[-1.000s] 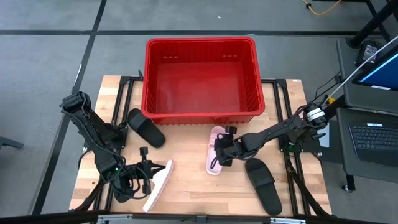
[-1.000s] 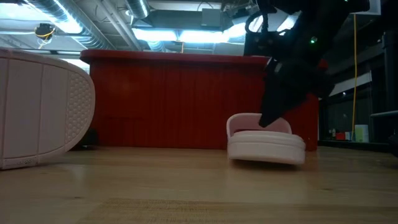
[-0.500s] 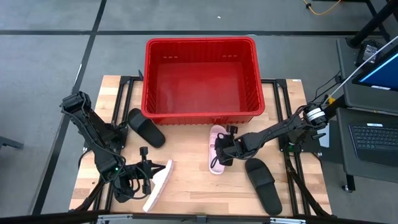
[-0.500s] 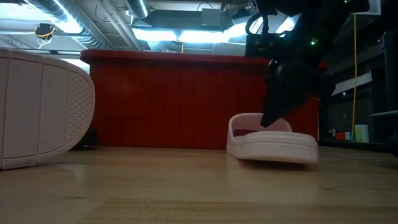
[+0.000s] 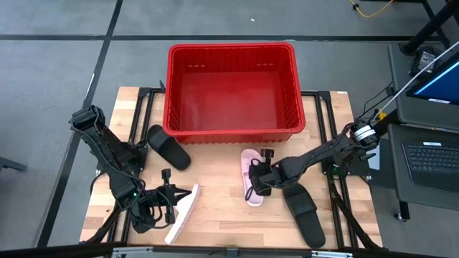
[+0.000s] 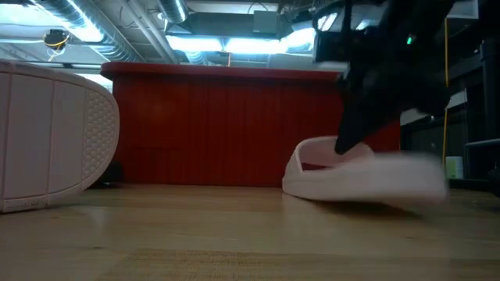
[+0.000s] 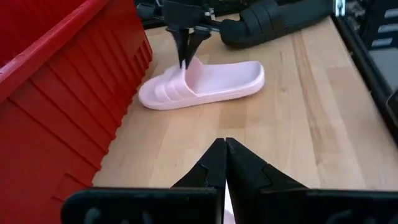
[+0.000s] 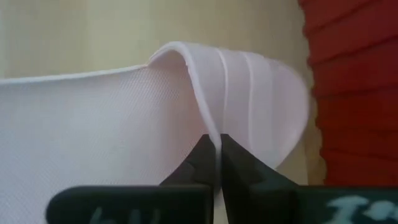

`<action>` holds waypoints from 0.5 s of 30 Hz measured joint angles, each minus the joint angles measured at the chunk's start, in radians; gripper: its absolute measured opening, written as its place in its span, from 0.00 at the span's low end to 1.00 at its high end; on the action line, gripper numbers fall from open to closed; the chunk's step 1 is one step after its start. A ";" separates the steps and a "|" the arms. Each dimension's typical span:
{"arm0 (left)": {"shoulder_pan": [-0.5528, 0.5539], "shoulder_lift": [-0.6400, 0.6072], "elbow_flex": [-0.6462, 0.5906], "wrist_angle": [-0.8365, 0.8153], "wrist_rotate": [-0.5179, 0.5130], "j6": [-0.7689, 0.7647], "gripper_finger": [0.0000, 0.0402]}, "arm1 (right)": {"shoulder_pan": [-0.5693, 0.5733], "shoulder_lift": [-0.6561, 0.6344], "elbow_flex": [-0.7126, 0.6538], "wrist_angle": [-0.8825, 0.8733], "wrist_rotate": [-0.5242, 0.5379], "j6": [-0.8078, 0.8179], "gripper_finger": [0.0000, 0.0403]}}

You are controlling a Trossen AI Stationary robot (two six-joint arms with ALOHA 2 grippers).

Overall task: Pick and place slides into bin
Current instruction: Put the top pink slide into the red bin

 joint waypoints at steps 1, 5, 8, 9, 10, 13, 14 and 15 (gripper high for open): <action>0.005 0.000 0.000 0.013 0.000 0.001 0.00 | 0.011 0.000 0.020 -0.020 0.000 -0.003 0.03; 0.031 0.000 0.000 0.074 0.000 0.051 0.01 | 0.052 0.000 0.116 -0.073 0.005 -0.055 0.03; 0.053 0.000 0.000 0.137 -0.001 0.113 0.00 | 0.083 0.000 0.191 -0.089 0.038 -0.133 0.03; 0.062 0.000 0.000 0.162 -0.001 0.138 0.00 | 0.092 0.000 0.216 -0.101 0.050 -0.154 0.03; 0.071 0.000 0.000 0.187 -0.001 0.162 0.00 | 0.102 0.000 0.242 -0.115 0.068 -0.165 0.03; 0.097 0.000 0.000 0.272 -0.001 0.242 0.01 | 0.130 0.000 0.322 -0.159 0.131 -0.203 0.03; 0.105 0.000 0.000 0.299 -0.001 0.276 0.01 | 0.139 0.000 0.348 -0.174 0.157 -0.210 0.03; 0.110 0.000 0.000 0.328 -0.001 0.312 0.01 | 0.149 0.000 0.373 -0.191 0.186 -0.219 0.03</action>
